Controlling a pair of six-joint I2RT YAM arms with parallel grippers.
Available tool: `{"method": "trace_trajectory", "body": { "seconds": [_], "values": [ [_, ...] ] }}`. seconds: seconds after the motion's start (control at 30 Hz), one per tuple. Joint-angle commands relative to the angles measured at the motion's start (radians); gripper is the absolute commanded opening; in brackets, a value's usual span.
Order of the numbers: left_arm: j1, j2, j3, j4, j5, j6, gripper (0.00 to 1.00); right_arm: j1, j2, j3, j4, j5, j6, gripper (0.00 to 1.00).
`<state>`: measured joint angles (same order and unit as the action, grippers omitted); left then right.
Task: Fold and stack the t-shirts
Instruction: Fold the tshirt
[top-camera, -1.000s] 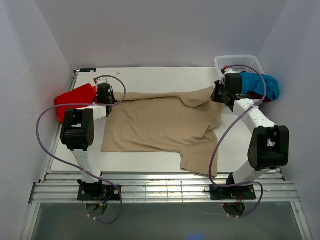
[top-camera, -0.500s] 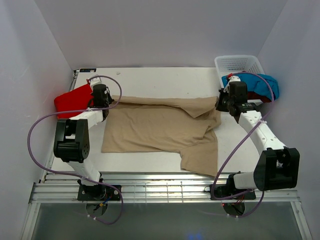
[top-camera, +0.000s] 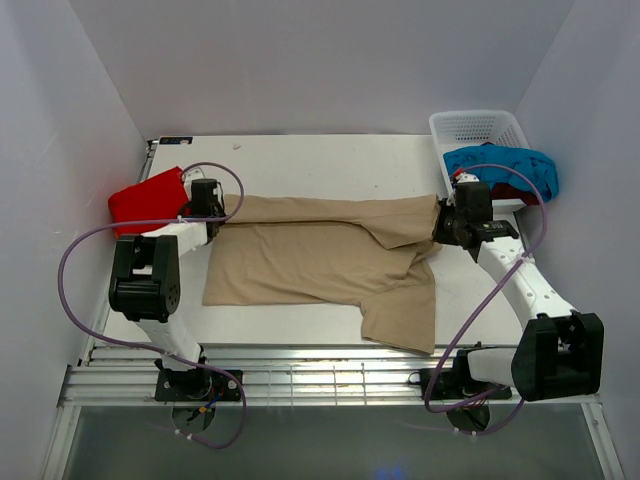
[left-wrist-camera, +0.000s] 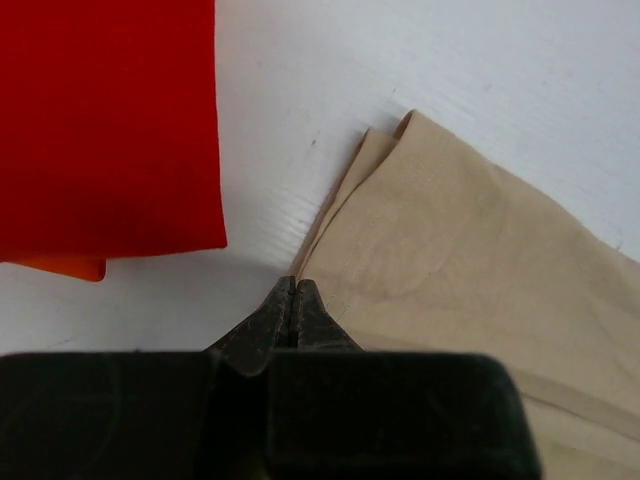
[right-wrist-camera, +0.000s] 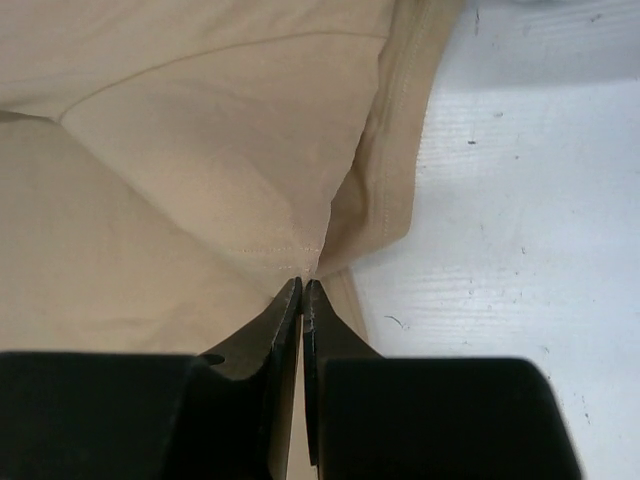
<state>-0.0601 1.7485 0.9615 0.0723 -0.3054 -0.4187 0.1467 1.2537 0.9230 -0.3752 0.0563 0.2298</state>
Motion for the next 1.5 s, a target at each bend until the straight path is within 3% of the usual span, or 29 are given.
{"method": "trace_trajectory", "body": {
  "seconds": [0.0, 0.03, 0.1, 0.2, 0.23, 0.33, 0.5, 0.6, 0.77, 0.87, 1.07, 1.47],
  "values": [
    [0.008, 0.012, 0.014, -0.057, -0.031, -0.017, 0.01, 0.008, -0.001, -0.016, -0.043, 0.084, 0.016, 0.08],
    [0.008, 0.022, 0.034, -0.089, -0.038, -0.018, 0.04, 0.010, 0.004, -0.018, -0.068, 0.105, 0.019, 0.08],
    [0.008, 0.054, 0.055, -0.133, -0.067, -0.034, 0.28, 0.010, 0.018, -0.030, -0.082, 0.166, 0.034, 0.08],
    [0.009, 0.056, 0.054, -0.160, -0.107, -0.061, 0.78, 0.011, 0.021, -0.035, -0.087, 0.214, 0.052, 0.15],
    [0.009, 0.048, 0.045, -0.154, -0.119, -0.077, 0.80, 0.013, 0.021, -0.032, -0.090, 0.218, 0.054, 0.24],
    [0.008, -0.012, -0.003, -0.135, -0.168, -0.103, 0.88, 0.031, -0.002, -0.006, -0.096, 0.218, 0.040, 0.34],
    [-0.013, -0.167, -0.072, -0.088, -0.158, -0.123, 0.86, 0.117, -0.046, 0.027, -0.055, 0.166, -0.003, 0.43],
    [-0.062, -0.242, -0.076, -0.080, -0.143, -0.115, 0.75, 0.139, -0.047, 0.004, 0.046, -0.042, -0.014, 0.43],
    [-0.125, -0.244, -0.053, -0.054, -0.112, -0.080, 0.53, 0.162, 0.074, -0.023, 0.111, -0.115, -0.021, 0.27],
    [-0.165, -0.250, -0.063, -0.055, -0.080, -0.081, 0.44, 0.195, 0.143, -0.026, 0.160, -0.139, -0.030, 0.25],
    [-0.198, -0.296, -0.118, -0.055, -0.044, -0.100, 0.63, 0.240, 0.292, 0.023, 0.173, -0.096, -0.047, 0.27],
    [-0.199, -0.388, -0.152, -0.063, -0.054, -0.069, 0.66, 0.271, 0.408, 0.088, 0.194, -0.018, -0.064, 0.27]
  ]
}}
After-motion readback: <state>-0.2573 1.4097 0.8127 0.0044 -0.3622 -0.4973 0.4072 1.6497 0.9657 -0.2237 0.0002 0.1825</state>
